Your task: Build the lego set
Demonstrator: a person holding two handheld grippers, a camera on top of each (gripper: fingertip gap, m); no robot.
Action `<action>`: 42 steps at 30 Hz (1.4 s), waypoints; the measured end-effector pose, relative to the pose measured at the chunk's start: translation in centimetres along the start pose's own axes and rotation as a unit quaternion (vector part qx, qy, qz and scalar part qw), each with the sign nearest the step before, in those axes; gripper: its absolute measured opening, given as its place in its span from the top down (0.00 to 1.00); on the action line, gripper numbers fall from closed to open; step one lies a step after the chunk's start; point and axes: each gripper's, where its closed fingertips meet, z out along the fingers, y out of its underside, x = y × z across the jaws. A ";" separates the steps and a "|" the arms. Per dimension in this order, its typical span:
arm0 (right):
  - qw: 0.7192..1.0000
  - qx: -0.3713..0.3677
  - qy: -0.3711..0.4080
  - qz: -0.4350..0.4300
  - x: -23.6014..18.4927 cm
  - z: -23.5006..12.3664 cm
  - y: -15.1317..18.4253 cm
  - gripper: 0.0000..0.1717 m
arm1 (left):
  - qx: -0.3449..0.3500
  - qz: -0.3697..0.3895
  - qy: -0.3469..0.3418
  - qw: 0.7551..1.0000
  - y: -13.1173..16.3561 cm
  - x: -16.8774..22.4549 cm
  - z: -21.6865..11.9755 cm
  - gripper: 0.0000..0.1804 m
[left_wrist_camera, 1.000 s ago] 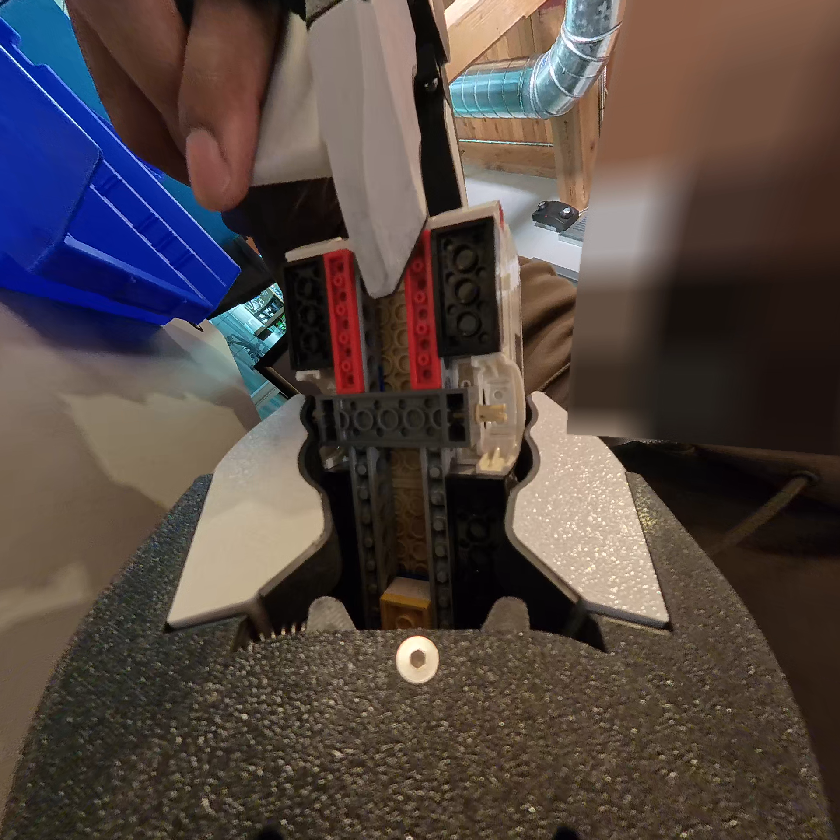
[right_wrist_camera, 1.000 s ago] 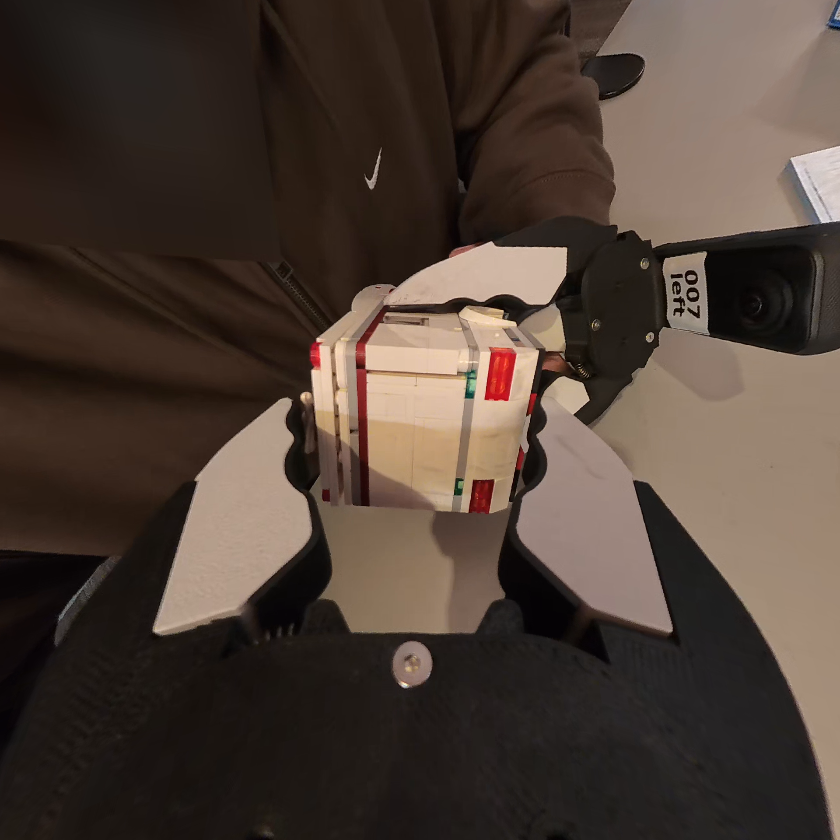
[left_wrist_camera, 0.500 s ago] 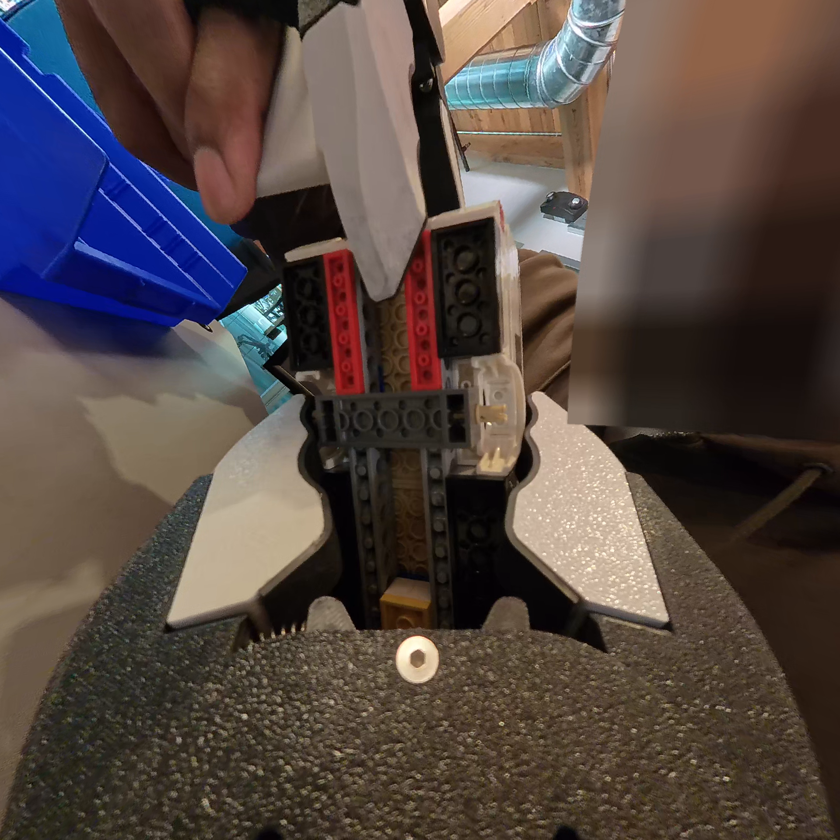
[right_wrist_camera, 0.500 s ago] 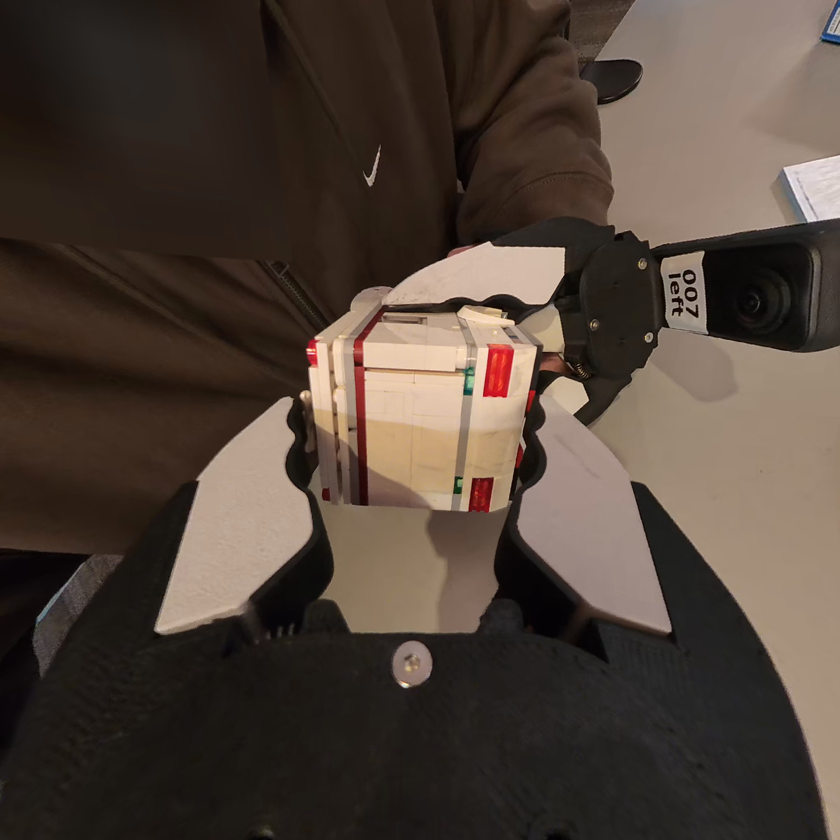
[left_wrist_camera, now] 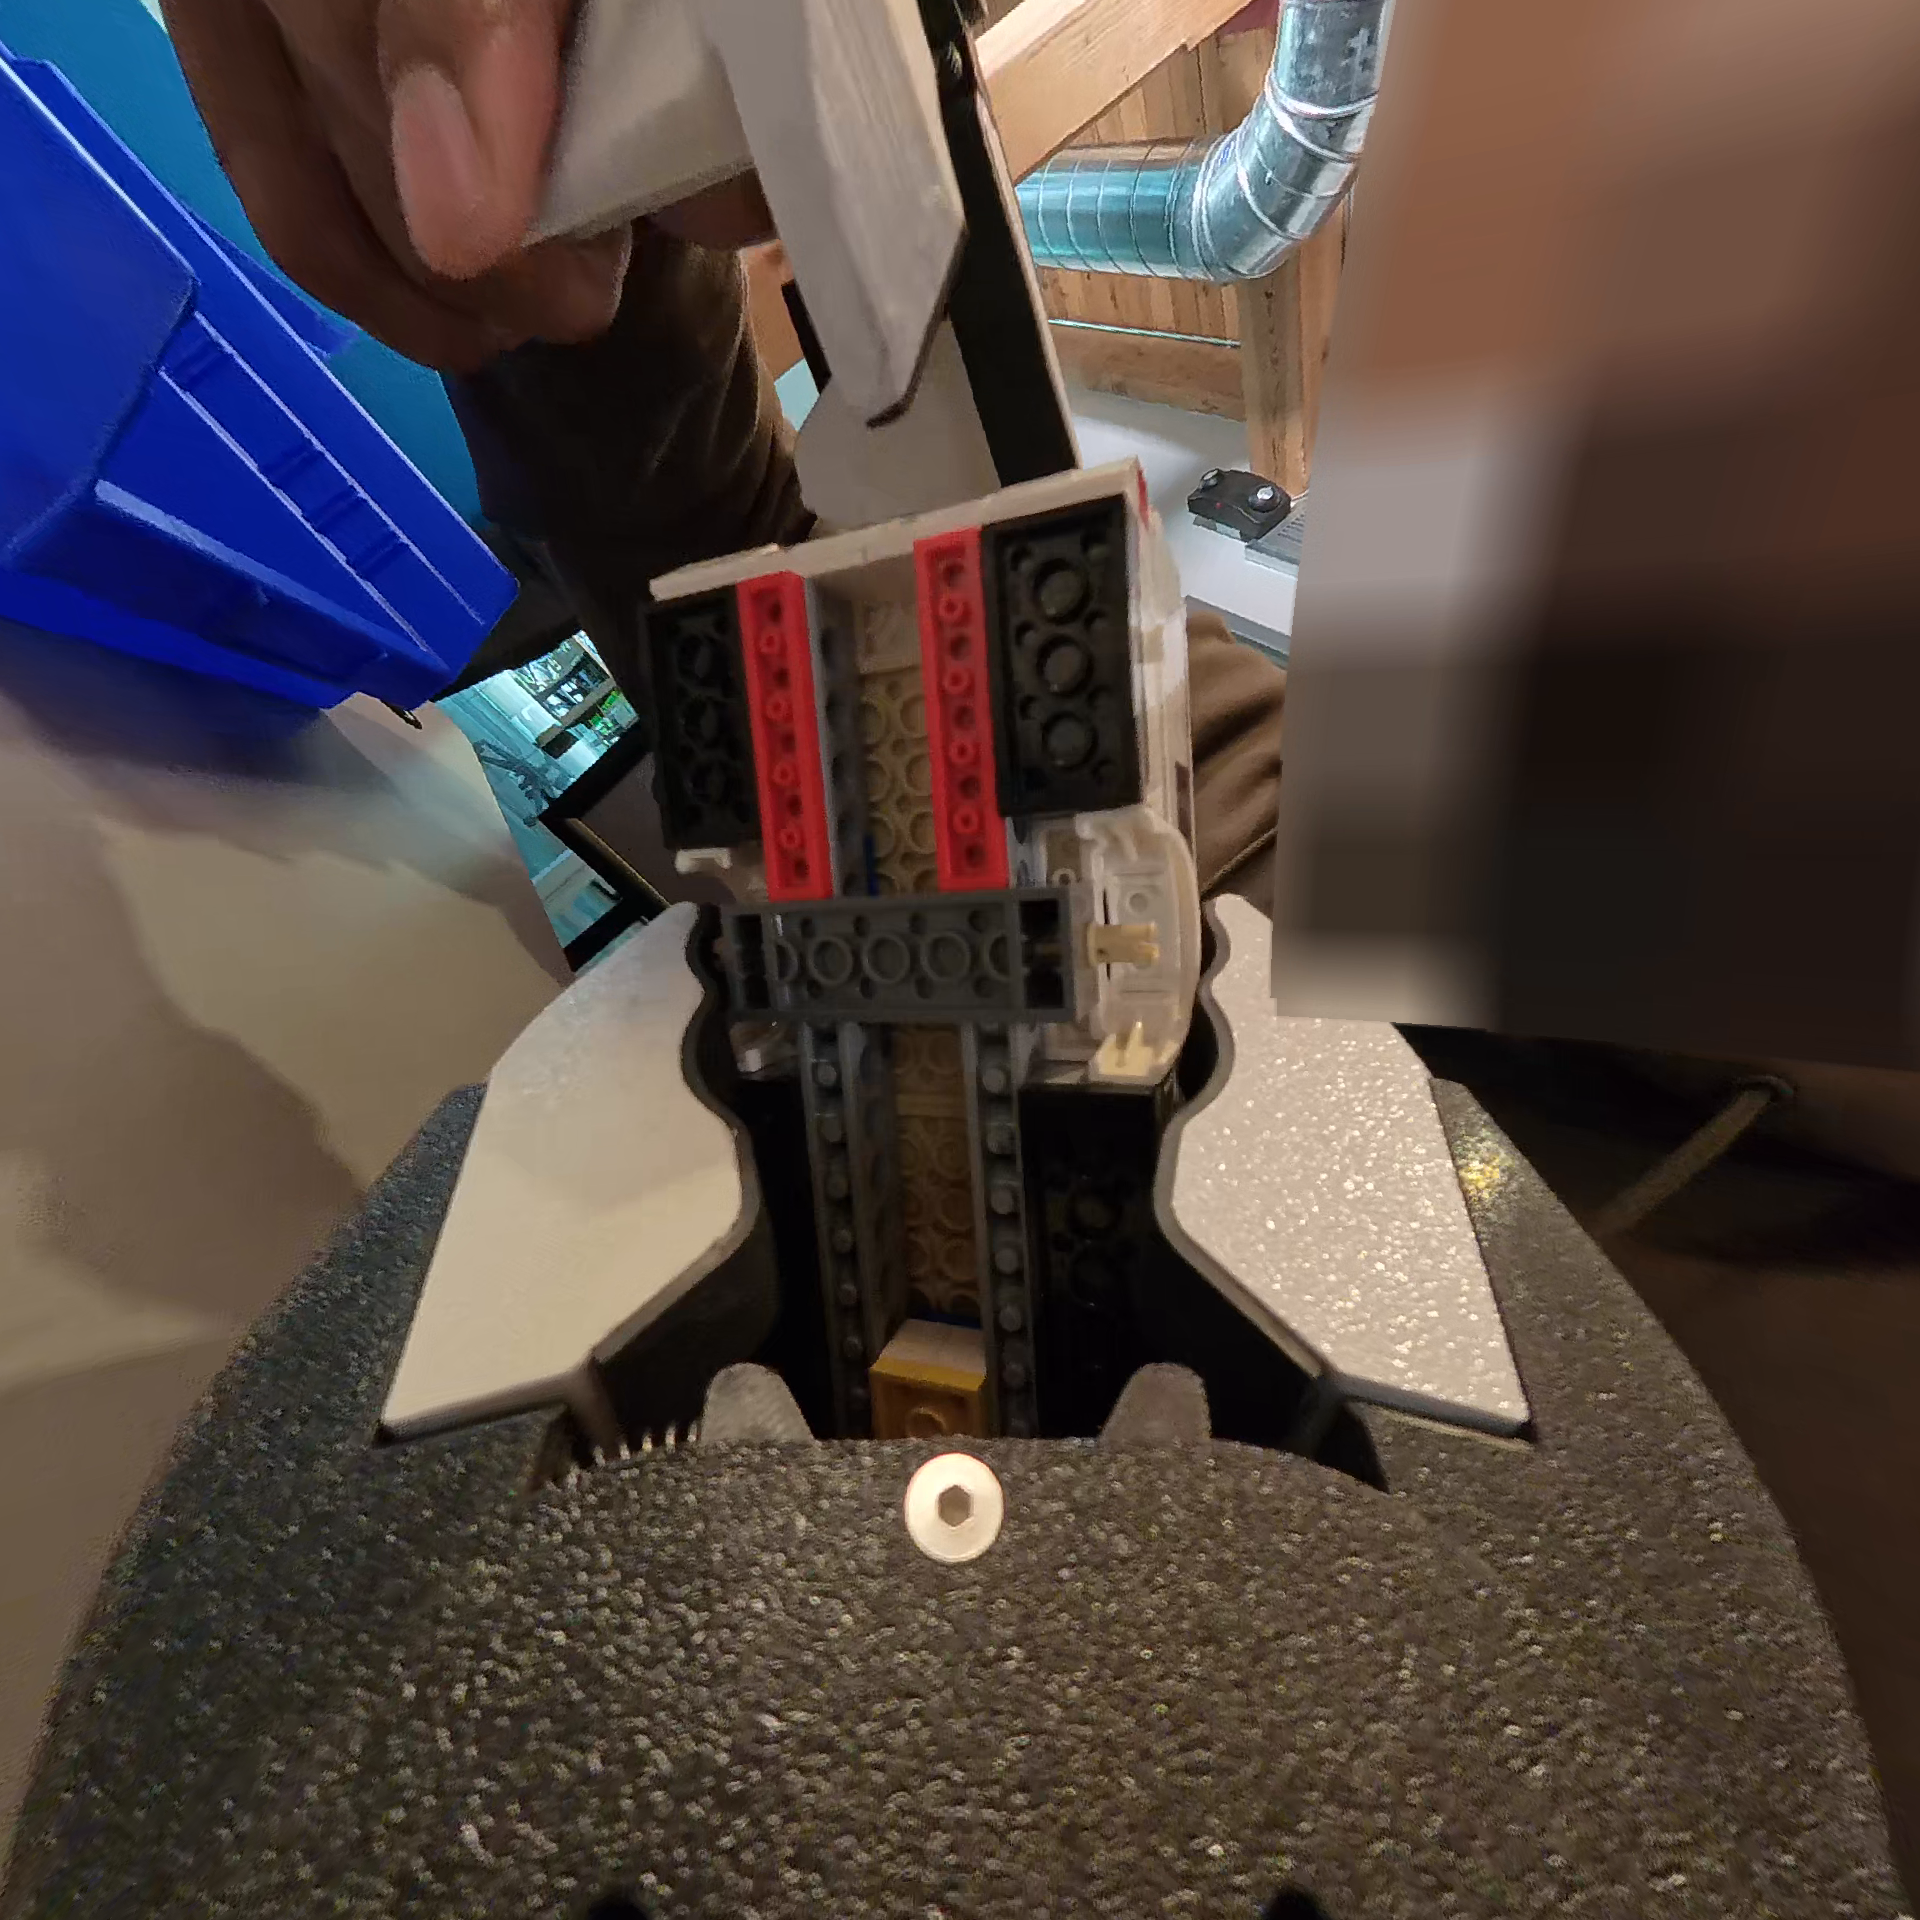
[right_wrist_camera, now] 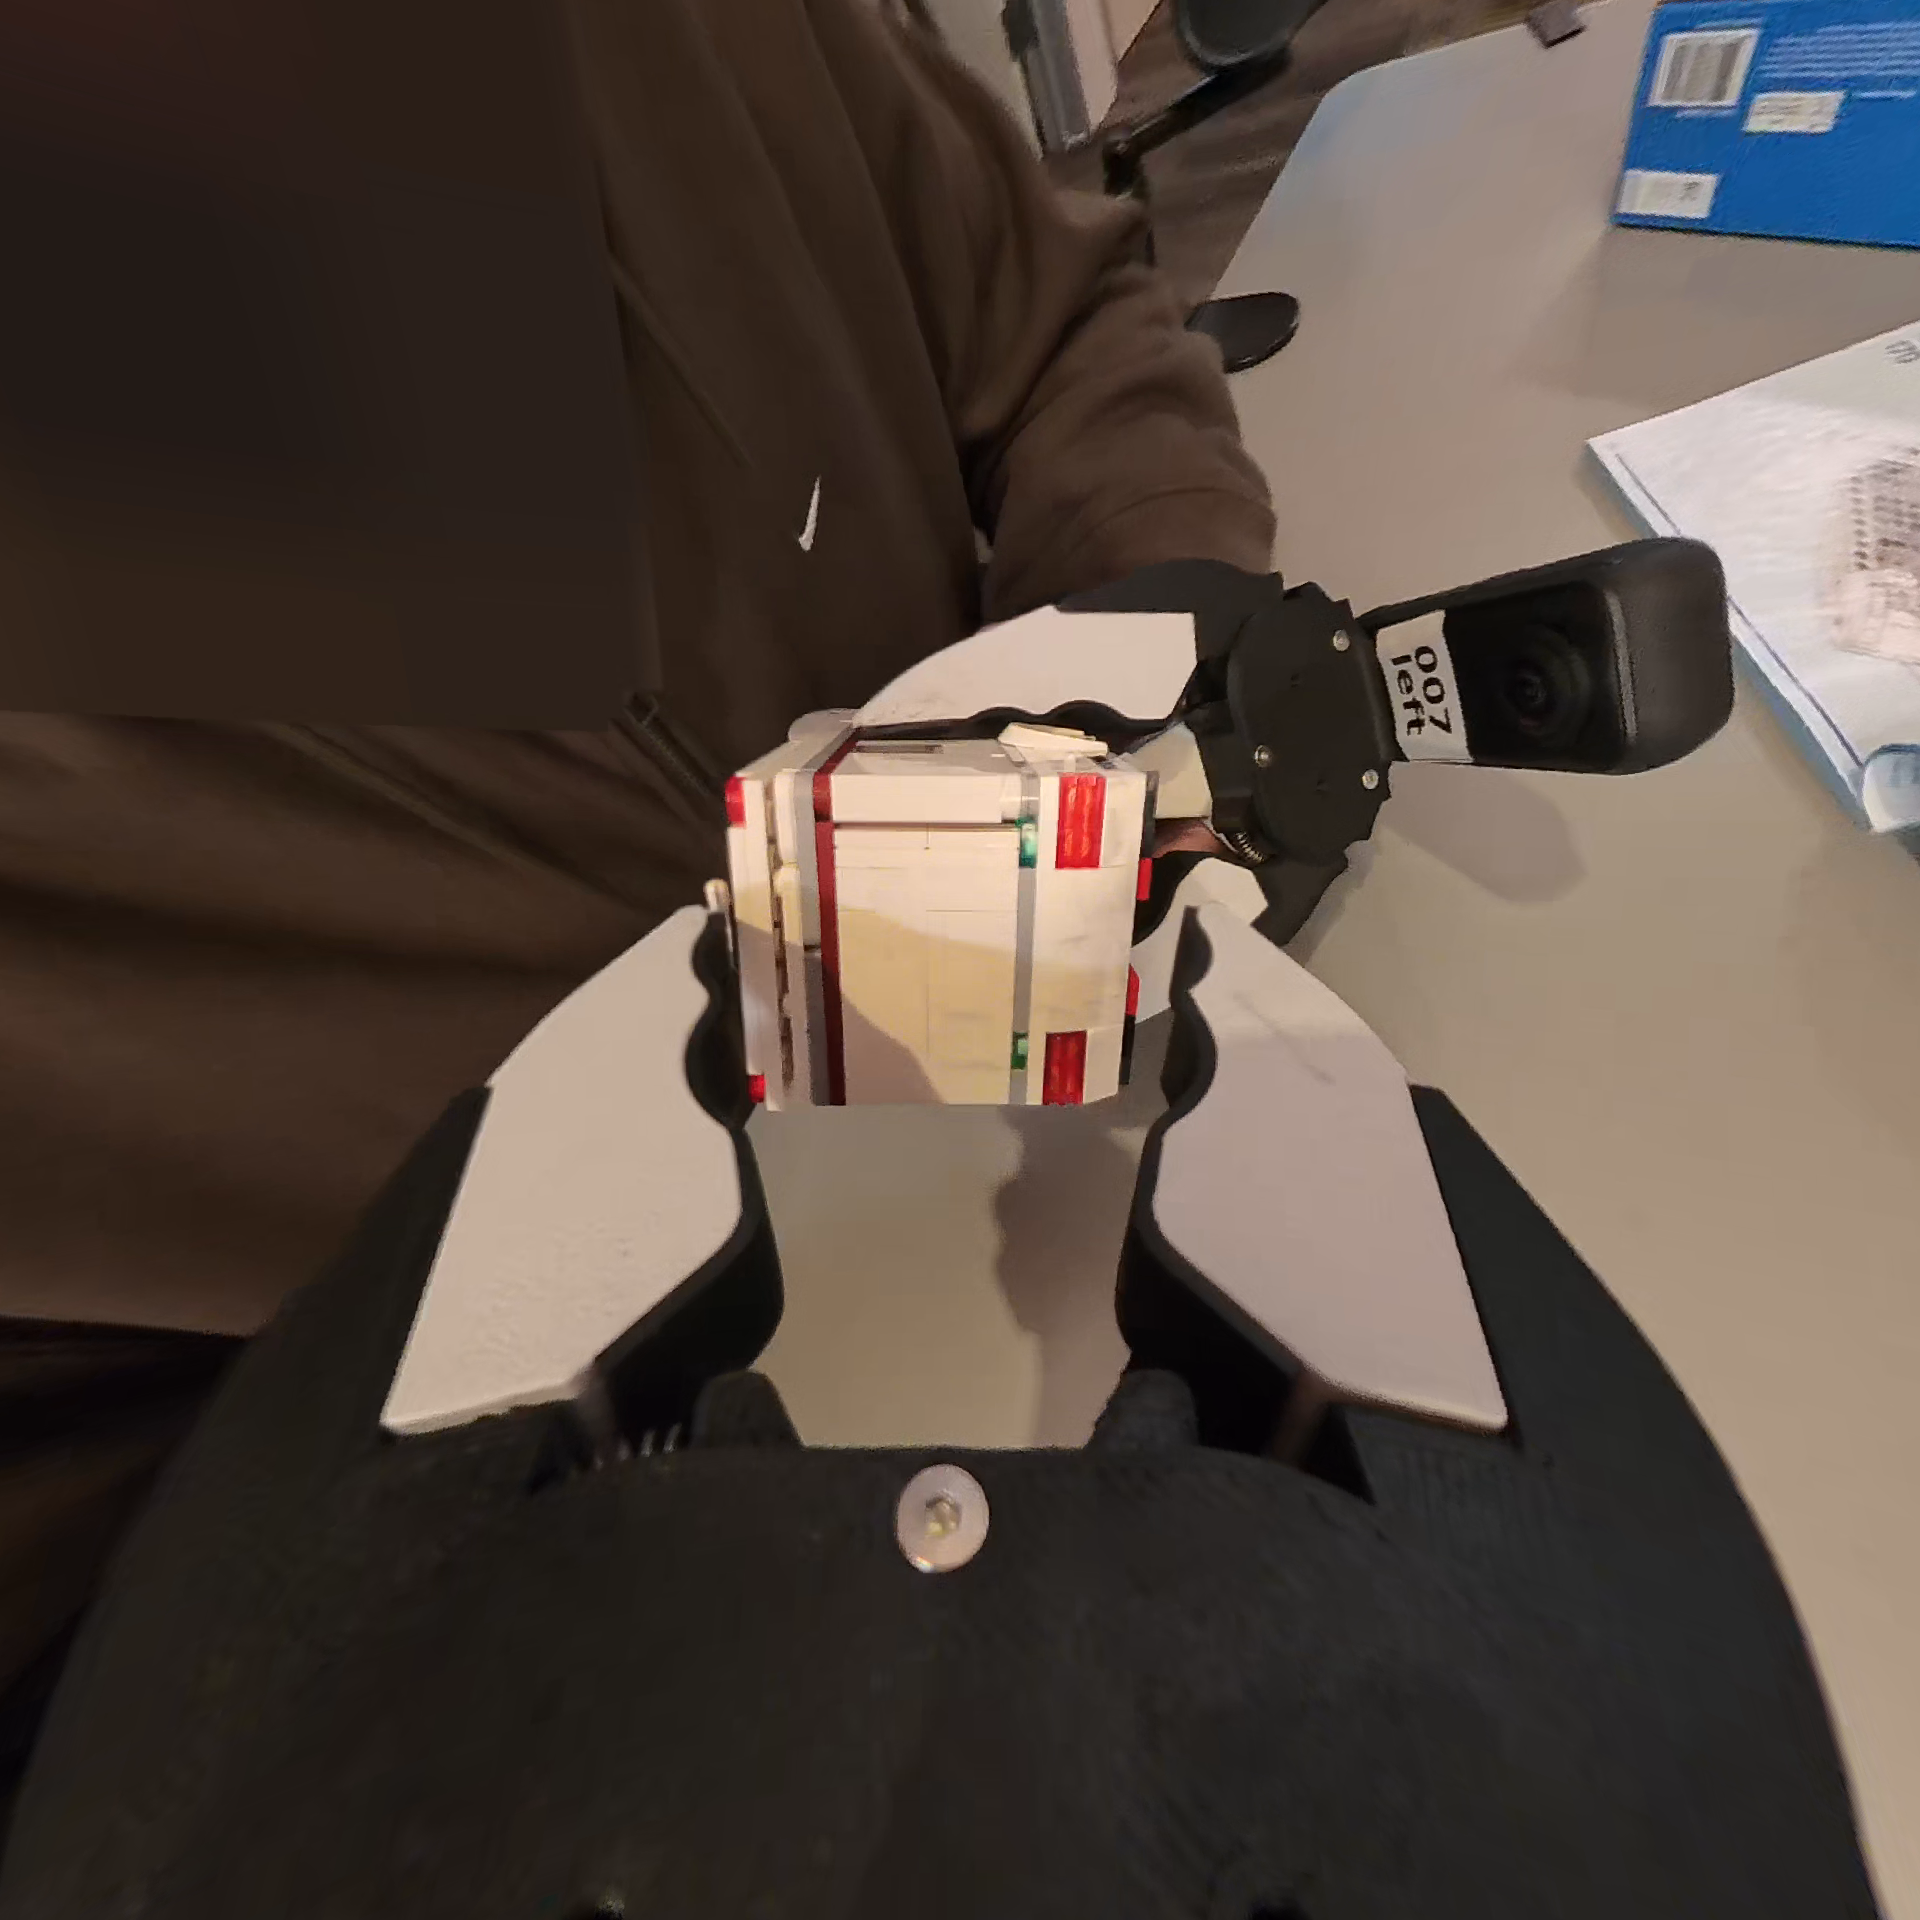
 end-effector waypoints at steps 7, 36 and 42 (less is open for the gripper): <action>0.999 0.030 0.006 0.020 -0.3 1.3 1.0 0.52 | -0.011 -0.052 -0.006 0.999 0.8 0.0 -0.3 0.52; 0.989 0.128 0.011 -0.071 -3.1 6.7 3.8 0.55 | -0.165 -0.123 -0.110 0.972 6.8 0.9 -1.2 0.53; 0.986 0.144 0.016 -0.084 -3.4 7.3 4.3 0.55 | -0.178 -0.132 -0.130 0.966 7.6 0.8 -1.2 0.52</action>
